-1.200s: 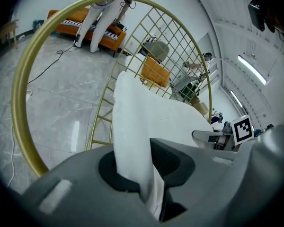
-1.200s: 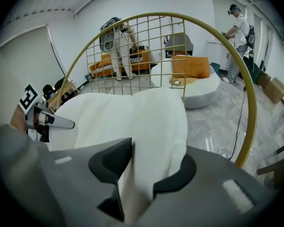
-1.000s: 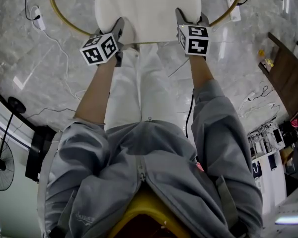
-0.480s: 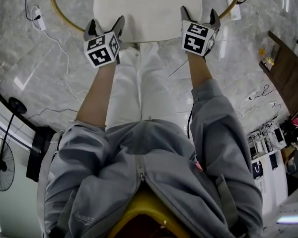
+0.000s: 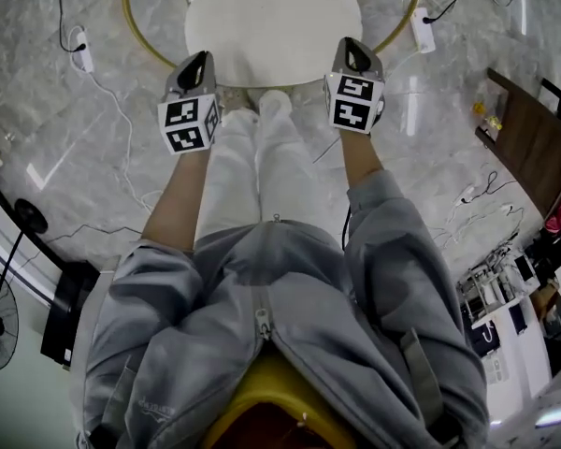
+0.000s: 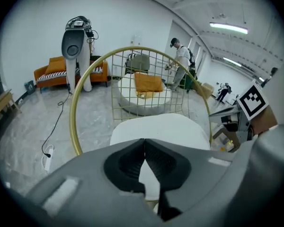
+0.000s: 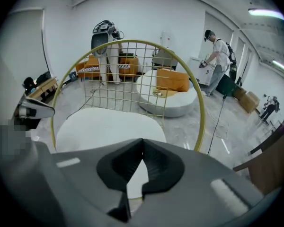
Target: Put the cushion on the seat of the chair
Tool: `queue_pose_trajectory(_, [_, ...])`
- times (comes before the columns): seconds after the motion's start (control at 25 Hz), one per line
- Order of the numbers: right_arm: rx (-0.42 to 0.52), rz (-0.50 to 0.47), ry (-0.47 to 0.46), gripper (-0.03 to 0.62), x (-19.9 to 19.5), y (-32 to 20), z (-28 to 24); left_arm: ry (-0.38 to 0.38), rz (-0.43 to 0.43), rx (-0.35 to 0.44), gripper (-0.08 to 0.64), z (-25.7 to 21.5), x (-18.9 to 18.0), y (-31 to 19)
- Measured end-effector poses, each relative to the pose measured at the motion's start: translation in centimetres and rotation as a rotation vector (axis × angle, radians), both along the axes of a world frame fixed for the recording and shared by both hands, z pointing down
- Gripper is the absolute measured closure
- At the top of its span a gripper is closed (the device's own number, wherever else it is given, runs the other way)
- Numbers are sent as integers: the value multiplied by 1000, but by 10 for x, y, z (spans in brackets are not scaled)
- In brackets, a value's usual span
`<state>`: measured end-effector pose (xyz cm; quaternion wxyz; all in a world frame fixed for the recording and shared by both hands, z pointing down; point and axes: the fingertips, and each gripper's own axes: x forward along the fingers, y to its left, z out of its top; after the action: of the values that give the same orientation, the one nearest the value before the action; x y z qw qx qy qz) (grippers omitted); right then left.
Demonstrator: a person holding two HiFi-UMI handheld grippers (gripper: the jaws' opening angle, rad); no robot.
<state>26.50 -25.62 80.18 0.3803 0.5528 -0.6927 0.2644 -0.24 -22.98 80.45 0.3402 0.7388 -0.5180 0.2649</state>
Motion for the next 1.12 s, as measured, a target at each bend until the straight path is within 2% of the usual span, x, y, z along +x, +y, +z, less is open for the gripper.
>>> queue_pose_trajectory(0.08, [-15, -5, -32, 592, -9, 17, -14, 61, -10, -3, 552, -19, 5, 9])
queue_pose_trajectory(0.2, [-13, -19, -57, 592, -20, 34, -38, 100, 4, 14, 552, -49, 11, 11])
queue_pose_trajectory(0.36, [-19, -36, -73, 594, -34, 69, -77, 115, 38, 5, 552, -93, 15, 30])
queue_pose_trajectory(0.6, [70, -79, -85, 593, -48, 88, -158, 116, 76, 44, 554, -170, 20, 52])
queue_pose_trajectory(0.8, [245, -95, -104, 592, -52, 75, -248, 101, 108, 185, 554, -250, 29, 43])
queue_pose_trajectory(0.96, [409, -89, -151, 592, -64, 58, -325, 86, 121, 362, 554, -328, 26, 26])
queue_pose_trajectory(1.12, [563, -97, -184, 592, -75, 49, -399, 99, 96, 532, 554, -405, 22, 17])
